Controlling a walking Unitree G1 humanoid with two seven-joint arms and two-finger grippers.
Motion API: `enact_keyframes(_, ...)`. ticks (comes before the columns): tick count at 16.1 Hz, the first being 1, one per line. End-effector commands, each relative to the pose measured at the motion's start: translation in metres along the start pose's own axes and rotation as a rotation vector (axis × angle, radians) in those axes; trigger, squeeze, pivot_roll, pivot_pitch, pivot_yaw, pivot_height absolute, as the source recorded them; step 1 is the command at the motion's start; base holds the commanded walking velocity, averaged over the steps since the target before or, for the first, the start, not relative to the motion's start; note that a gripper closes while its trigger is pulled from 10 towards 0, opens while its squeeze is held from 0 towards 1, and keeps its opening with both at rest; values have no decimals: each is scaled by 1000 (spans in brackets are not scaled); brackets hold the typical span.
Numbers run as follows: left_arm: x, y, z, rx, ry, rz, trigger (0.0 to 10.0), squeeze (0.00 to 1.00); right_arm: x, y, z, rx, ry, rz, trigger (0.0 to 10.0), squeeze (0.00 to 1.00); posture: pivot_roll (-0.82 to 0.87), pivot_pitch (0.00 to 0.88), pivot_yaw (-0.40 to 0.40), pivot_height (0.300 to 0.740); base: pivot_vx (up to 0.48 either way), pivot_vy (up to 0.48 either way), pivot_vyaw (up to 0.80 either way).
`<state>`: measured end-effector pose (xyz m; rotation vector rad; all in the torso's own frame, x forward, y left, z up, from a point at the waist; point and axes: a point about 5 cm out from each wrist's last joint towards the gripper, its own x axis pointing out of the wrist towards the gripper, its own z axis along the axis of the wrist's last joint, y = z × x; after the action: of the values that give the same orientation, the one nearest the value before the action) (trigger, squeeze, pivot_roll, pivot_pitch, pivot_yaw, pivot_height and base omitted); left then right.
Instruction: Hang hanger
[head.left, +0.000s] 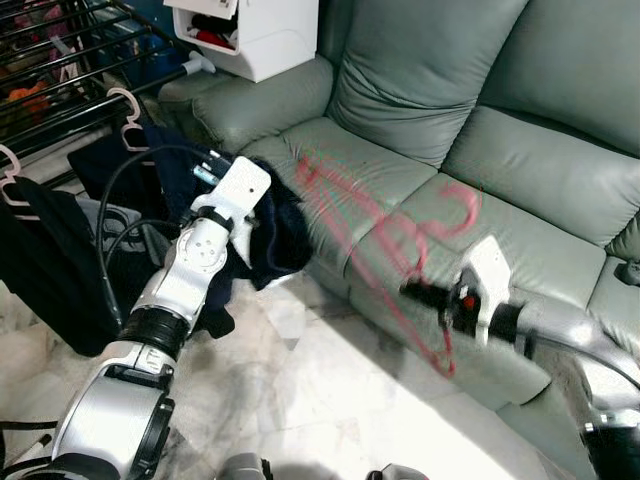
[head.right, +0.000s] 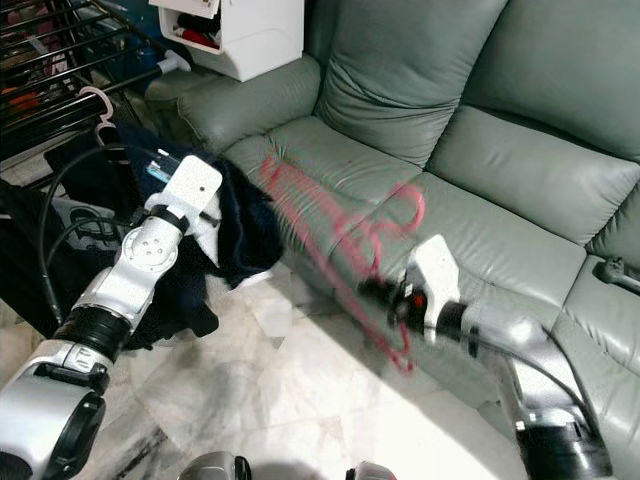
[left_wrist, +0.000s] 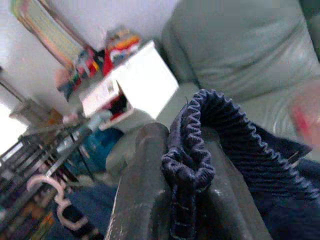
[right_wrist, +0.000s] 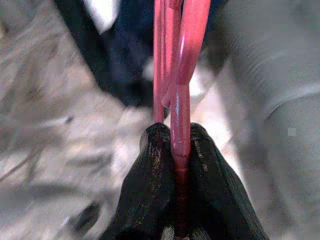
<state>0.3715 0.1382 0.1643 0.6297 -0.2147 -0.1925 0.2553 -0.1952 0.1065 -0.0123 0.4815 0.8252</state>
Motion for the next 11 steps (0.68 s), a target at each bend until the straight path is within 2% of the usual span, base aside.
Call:
enact_keyframes(1, 3, 12, 11, -6, -60, 53, 10000, 0, 2, 10, 1, -4, 14, 64, 10000, 0, -84, 15, 29, 740, 0, 0, 0)
enact_keyframes(5, 3, 12, 13, -13, -78, 46, 10000, 0, -1, 13, -20, 22, 126, 79, 10000, 0, -85, 17, 29, 740, 0, 0, 0)
enact_keyframes(7, 3, 11, 21, -47, -128, 34, 10000, 0, -1, 4, -26, 71, 141, 6, 10000, 0, -92, 20, 28, 740, 0, 0, 0)
enact_keyframes(8, 1, 9, 28, -77, -181, 11, 10000, 0, 1, -1, -28, 126, 140, -38, 10000, 0, -92, 20, 28, 740, 0, 0, 0)
enact_keyframes(9, -1, 7, 36, -118, -235, -25, 10000, 0, 4, -9, -31, 179, 135, -108, 10000, 0, -89, 21, 26, 740, 0, 0, 0)
enact_keyframes(11, -4, -4, 48, -126, -302, -128, 10000, 0, 8, -23, -36, 252, 129, -232, 10000, 0, -84, 22, 24, 740, 0, 0, 0)
